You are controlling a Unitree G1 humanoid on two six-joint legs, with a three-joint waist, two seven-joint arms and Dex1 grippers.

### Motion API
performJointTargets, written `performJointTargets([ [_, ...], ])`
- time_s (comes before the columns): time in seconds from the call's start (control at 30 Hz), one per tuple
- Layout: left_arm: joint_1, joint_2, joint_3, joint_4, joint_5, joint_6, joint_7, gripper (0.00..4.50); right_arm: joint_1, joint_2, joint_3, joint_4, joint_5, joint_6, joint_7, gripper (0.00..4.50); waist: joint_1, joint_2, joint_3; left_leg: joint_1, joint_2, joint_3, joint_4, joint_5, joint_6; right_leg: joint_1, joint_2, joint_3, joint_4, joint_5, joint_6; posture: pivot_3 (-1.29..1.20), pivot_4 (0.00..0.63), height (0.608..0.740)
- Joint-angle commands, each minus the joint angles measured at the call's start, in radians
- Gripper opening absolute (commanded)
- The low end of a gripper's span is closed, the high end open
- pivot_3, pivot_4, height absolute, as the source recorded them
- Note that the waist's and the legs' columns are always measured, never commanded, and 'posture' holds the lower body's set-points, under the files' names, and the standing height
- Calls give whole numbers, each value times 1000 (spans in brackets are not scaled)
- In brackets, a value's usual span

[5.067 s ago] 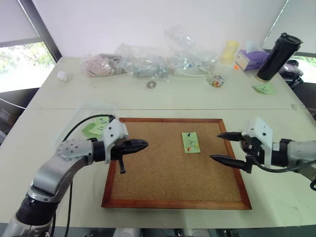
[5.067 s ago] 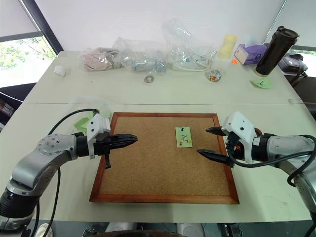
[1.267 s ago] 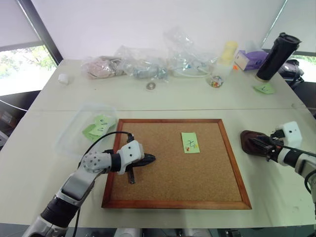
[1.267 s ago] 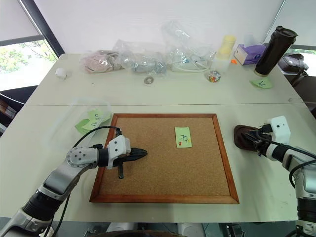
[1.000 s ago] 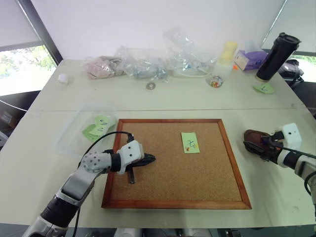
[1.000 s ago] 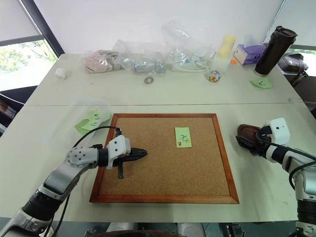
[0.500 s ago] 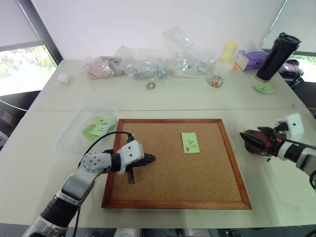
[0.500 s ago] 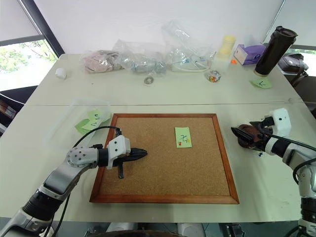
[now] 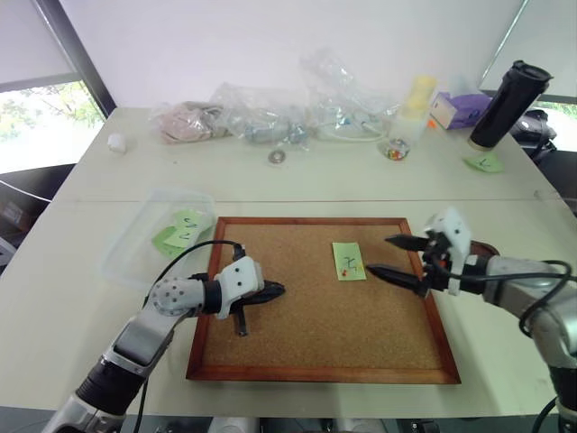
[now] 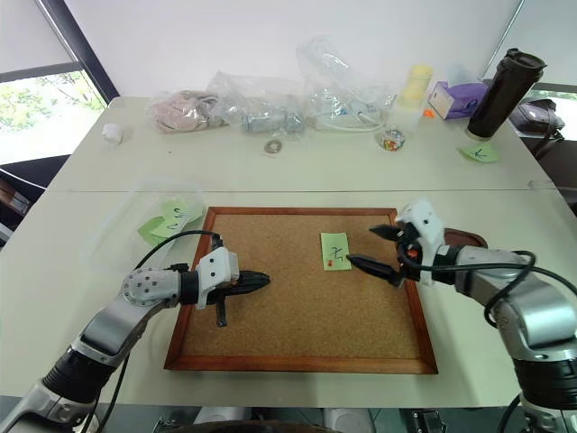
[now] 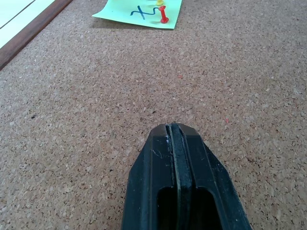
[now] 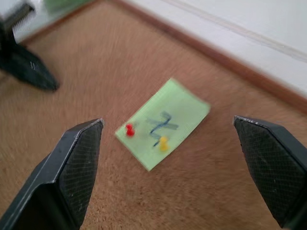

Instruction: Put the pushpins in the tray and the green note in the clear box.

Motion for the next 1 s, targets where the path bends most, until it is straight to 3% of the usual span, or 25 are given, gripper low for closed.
performJointTargets([
  [0.03, 16, 8, -36, 34, 46, 18, -4, 0, -19, 28, 46, 25, -46, -75, 13, 4450, 0, 0, 0, 0, 0, 0, 0, 0, 0, 0, 0, 0, 0, 0, 0, 0, 150, 740],
  [0.3, 28, 6, -43, 34, 54, 17, 1, 0, -52, 65, 97, 114, -109, -148, 25, 4450, 0, 0, 0, 0, 0, 0, 0, 0, 0, 0, 0, 0, 0, 0, 0, 0, 150, 740],
  [0.33, 31, 7, -41, 38, 55, 13, 0, 0, -54, 68, 98, 121, -114, -153, 26, 4224, 0, 0, 0, 0, 0, 0, 0, 0, 0, 0, 0, 0, 0, 0, 0, 0, 150, 740],
  [0.4, 38, 11, -36, 45, 55, 1, -3, 0, -55, 74, 102, 131, -123, -161, 28, 3675, 0, 0, 0, 0, 0, 0, 0, 0, 0, 0, 0, 0, 0, 0, 0, 0, 150, 740],
  [0.63, 41, 12, -34, 69, 62, -30, -7, 0, -51, 81, 126, 148, -160, -181, 31, 99, -1, 0, 0, 0, 0, 0, 0, 0, 0, 0, 0, 0, 0, 0, 0, 0, 150, 740],
  [1.0, 47, 3, -54, 100, 82, -65, -7, 0, -74, 96, 21, 68, -75, -105, -6, 99, -1, 0, 0, 0, 0, 0, 0, 0, 0, 0, 0, 0, 0, 0, 0, 0, 150, 740],
])
